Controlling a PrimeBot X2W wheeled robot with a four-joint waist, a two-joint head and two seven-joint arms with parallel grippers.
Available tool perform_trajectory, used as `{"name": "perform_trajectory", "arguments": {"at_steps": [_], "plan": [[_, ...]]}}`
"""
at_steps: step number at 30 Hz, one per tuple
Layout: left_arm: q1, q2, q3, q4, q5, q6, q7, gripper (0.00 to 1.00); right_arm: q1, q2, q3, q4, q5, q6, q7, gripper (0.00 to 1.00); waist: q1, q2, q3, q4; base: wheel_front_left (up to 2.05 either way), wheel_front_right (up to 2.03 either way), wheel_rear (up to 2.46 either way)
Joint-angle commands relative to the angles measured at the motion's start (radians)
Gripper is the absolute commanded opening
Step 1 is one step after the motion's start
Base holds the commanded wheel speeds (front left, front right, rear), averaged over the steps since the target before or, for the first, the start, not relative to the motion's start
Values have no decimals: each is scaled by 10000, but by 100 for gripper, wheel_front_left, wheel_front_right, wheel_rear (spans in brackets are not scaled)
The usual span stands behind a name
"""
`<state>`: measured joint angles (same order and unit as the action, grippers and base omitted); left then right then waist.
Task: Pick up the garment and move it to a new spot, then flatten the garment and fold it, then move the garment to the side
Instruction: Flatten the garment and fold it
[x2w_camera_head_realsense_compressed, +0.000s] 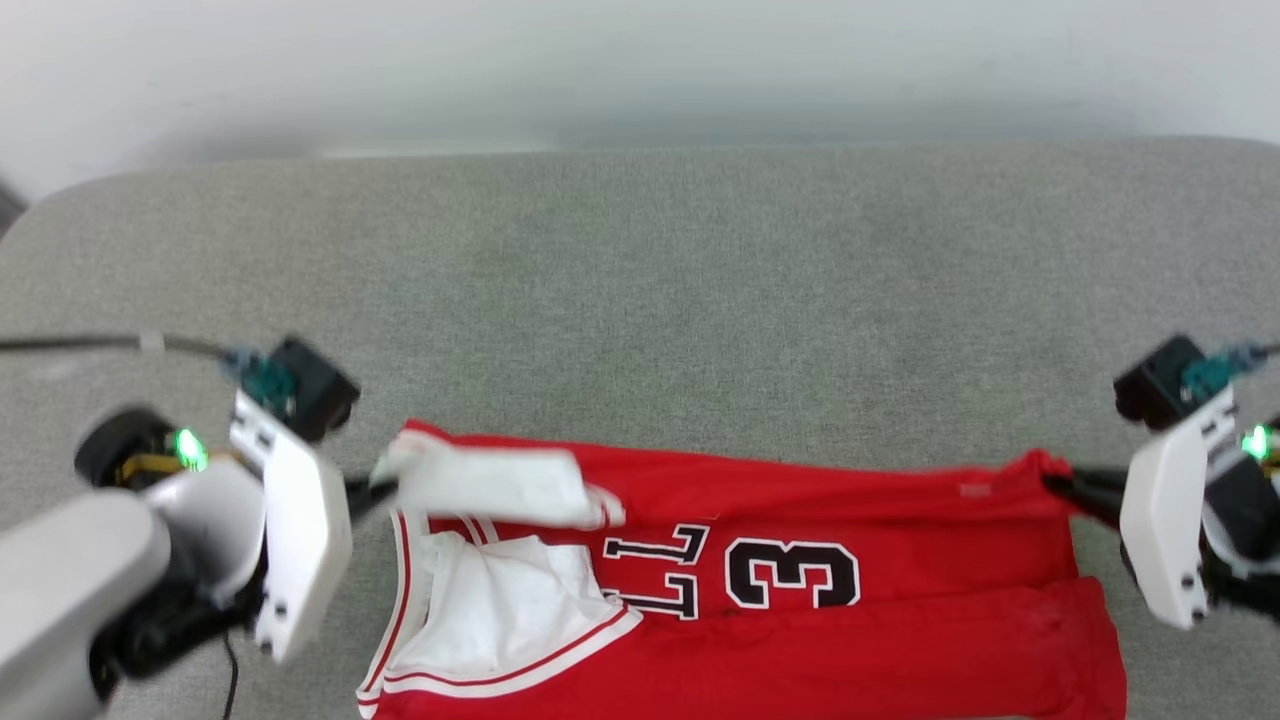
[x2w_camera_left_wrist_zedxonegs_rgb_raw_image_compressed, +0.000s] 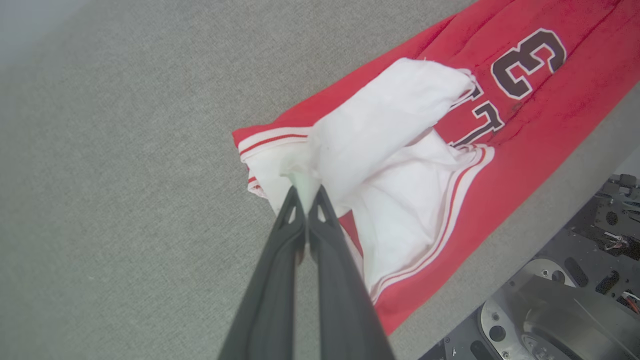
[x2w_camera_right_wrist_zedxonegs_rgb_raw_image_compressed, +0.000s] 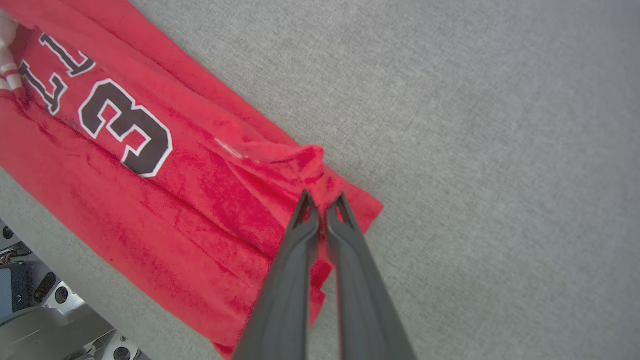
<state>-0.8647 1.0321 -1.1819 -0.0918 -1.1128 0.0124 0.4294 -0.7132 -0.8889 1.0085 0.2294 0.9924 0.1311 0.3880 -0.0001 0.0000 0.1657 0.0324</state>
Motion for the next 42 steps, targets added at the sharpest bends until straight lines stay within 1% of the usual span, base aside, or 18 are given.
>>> {"name": "perform_trajectory", "arguments": {"at_steps": [1,5,8,12,17,18,19,21,24,27,28,31,33,37,39,42], "plan": [[475,166,-122,-150,-106,171,-186,0,470,-115,-48,-52,118,-7,-148,0,1,0,-177,5,0,0,0],[1434,322,-421,-355,-335,387,-434,0,1259,-230,-175,-61,247,-7,-394,0,1,0,-234,15,0,0,0],[2071,306,-595,-431,-414,517,-580,0,1747,-250,-201,-10,134,-7,-432,0,1,0,-203,17,0,0,0],[2709,19,-718,-257,-505,598,-697,0,2212,-51,-195,117,-36,-7,-280,0,1,0,-66,1,0,0,0],[3177,-485,-789,348,-548,511,-878,0,2516,279,-286,487,-221,-8,-131,0,1,0,45,-35,0,0,0],[3182,-553,-765,523,-489,557,-991,24,2542,353,-339,575,-271,-8,-171,0,1,0,46,-30,0,0,0],[3161,-605,-752,642,-385,583,-1118,100,2579,446,-414,619,-225,-11,-215,0,1,0,34,-30,0,0,0],[3094,-666,-666,793,-229,604,-1394,100,2594,505,-580,526,-267,-9,-307,100,1,0,-25,-27,0,0,0],[3067,-516,-422,684,-20,816,-2045,100,2610,394,-944,267,-397,-8,-597,100,1,0,-138,-53,0,0,0],[3153,-409,-90,412,235,1276,-2913,100,2731,254,-1508,-65,-448,-8,-980,100,1,0,-233,-58,0,0,0],[3153,-409,-90,412,235,1276,-2913,100,2731,254,-1508,-65,-448,-8,-980,100,1,0,-233,-58,0,0,0],[3334,-412,314,196,419,1799,-4006,100,2890,176,-2265,-329,-410,-8,-1374,100,1,0,-276,-65,0,0,0],[3393,-457,649,207,616,2288,-4828,100,3099,167,-2881,-321,-522,-8,-1693,100,1,0,-271,-36,0,0,0],[3665,-688,1130,329,979,3304,-6228,100,3706,471,-4110,42,-699,-8,-2217,100,1,0,-209,13,0,0,0],[3803,-855,1497,432,1107,3920,-6640,100,4075,742,-4606,267,-714,-8,-2261,100,1,0,-174,36,0,0,0],[4117,-1193,1977,486,1397,4666,-6904,100,4640,1102,-5217,568,-704,-8,-2158,100,1,0,-122,79,0,0,0]]}}
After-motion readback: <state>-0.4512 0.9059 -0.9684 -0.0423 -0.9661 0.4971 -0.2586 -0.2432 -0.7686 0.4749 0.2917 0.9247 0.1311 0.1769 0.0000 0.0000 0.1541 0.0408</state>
